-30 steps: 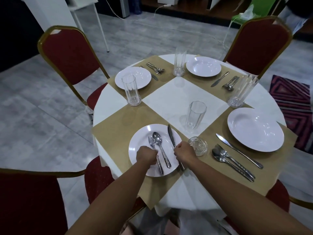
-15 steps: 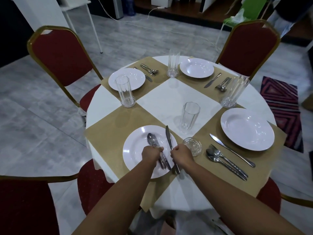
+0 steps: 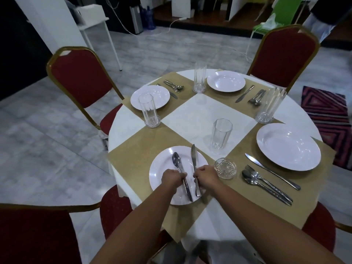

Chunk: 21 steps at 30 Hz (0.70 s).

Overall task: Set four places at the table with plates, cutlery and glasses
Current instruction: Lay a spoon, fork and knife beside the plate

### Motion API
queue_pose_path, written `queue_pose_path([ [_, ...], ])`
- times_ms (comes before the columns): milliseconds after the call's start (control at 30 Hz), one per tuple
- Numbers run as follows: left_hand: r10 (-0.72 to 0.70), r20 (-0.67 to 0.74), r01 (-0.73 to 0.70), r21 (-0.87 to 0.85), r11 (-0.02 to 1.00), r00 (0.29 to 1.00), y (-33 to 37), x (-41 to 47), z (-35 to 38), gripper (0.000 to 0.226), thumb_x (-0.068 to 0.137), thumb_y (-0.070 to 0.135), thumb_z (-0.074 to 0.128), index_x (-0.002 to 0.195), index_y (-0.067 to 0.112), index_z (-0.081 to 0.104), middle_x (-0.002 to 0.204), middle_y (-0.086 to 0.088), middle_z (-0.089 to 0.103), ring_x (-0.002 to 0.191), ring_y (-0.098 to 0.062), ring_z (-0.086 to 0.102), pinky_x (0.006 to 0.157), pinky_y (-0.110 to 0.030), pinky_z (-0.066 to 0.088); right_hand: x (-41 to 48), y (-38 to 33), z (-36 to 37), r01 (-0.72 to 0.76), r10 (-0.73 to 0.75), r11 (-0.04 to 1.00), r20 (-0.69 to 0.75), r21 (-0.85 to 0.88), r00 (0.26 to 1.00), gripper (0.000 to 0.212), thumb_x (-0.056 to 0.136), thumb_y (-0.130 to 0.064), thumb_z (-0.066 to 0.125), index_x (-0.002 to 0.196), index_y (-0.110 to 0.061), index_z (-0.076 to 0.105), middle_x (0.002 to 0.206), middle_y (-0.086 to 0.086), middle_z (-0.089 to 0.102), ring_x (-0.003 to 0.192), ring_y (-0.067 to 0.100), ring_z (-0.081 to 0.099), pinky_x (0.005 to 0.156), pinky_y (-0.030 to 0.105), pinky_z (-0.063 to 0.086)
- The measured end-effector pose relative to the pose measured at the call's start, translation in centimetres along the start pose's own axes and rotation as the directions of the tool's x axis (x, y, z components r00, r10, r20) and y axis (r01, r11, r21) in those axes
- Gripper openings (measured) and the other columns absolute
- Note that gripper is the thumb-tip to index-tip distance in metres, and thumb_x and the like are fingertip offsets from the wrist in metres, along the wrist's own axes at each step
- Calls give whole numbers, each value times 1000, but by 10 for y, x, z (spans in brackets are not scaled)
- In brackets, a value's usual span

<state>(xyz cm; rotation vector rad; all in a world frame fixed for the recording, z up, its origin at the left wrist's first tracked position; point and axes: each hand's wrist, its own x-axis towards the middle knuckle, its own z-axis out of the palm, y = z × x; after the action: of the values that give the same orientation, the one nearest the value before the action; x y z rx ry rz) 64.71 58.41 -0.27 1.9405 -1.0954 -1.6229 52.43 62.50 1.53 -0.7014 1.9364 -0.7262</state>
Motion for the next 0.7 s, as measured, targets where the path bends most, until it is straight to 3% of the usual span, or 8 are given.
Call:
queue_pose_path([
  [133, -8, 81, 23, -189, 982, 997, 14, 6, -26, 18, 82, -4, 68, 67, 5, 61, 63, -11, 60, 55, -17, 57, 52, -22, 49, -5, -14, 16, -78, 71, 988, 56, 134, 996, 15, 83, 2, 60, 72, -10, 62, 74, 14, 62, 70, 29, 60, 66, 34, 50],
  [200, -11, 101, 35, -233, 972, 995, 20, 8, -41, 15, 82, -6, 67, 71, 3, 62, 52, -7, 59, 40, -11, 55, 42, -19, 46, -6, -16, 25, -112, 99, 980, 85, 163, 991, 19, 84, 5, 59, 70, -8, 63, 78, 18, 63, 73, 31, 62, 69, 36, 52],
  [267, -4, 119, 35, -257, 966, 993, 26, 13, -58, 12, 82, -5, 67, 73, 1, 62, 52, -8, 58, 32, -9, 52, 42, -19, 45, -6, -20, 36, -138, 121, 970, 96, 198, 988, 16, 85, 6, 59, 75, -4, 66, 82, 19, 65, 75, 33, 64, 73, 38, 56],
  [367, 33, 153, 5, -244, 970, 988, 34, 25, -87, 8, 82, -1, 69, 77, -1, 63, 51, -8, 58, 36, -11, 53, 48, -22, 50, -8, -32, 53, -134, 120, 958, 67, 254, 990, 9, 86, 7, 61, 83, 3, 69, 84, 20, 67, 79, 34, 67, 77, 42, 60],
  [433, 41, 169, 0, -238, 971, 985, 37, 33, -109, 6, 83, 0, 69, 80, -1, 64, 57, -10, 60, 38, -11, 54, 48, -20, 51, -11, -42, 68, -130, 122, 949, 46, 287, 992, 12, 86, 7, 62, 77, 1, 67, 82, 19, 67, 83, 36, 68, 81, 46, 60],
  [533, 38, 135, -10, -204, 979, 990, 38, 49, -139, 19, 85, 1, 67, 69, 5, 59, 44, -2, 53, 30, -5, 46, 40, -15, 43, -16, -56, 90, -91, 96, 954, -4, 287, 995, 23, 82, 7, 62, 63, -5, 62, 71, 13, 65, 79, 34, 69, 83, 47, 59],
  [700, 86, 81, -81, -55, 995, 993, 37, 79, -177, 17, 82, 3, 71, 69, 6, 60, 32, 8, 47, 27, -2, 41, 36, -12, 36, -19, -83, 133, -49, 68, 934, -42, 353, 997, 20, 82, 3, 57, 64, 0, 67, 72, 13, 70, 76, 33, 73, 82, 46, 60],
])
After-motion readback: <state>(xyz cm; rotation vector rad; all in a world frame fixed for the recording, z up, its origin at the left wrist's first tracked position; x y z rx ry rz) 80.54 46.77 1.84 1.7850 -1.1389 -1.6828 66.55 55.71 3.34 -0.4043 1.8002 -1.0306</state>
